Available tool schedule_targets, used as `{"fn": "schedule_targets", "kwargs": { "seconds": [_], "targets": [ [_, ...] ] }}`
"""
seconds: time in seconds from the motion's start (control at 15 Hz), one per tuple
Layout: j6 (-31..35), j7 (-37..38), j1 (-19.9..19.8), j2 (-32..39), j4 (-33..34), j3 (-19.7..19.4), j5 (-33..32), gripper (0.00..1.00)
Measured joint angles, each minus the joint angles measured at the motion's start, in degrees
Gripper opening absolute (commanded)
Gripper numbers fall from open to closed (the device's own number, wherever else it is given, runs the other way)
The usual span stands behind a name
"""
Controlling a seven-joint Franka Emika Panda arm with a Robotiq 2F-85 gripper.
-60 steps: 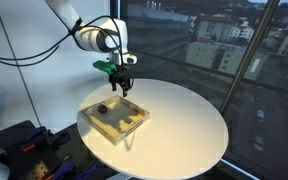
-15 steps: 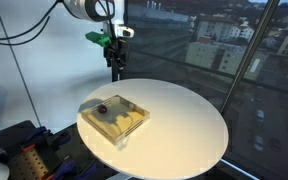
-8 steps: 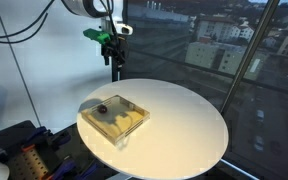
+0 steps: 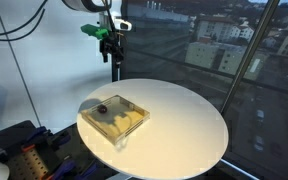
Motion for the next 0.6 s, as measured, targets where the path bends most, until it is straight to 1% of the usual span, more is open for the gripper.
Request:
{"fn": "schedule_targets", "kwargs": {
  "seconds": [0.6],
  "targets": [
    [-1.8,1.0,0.0,-3.3,-0.6,0.6,0.0,1.00]
  ]
}}
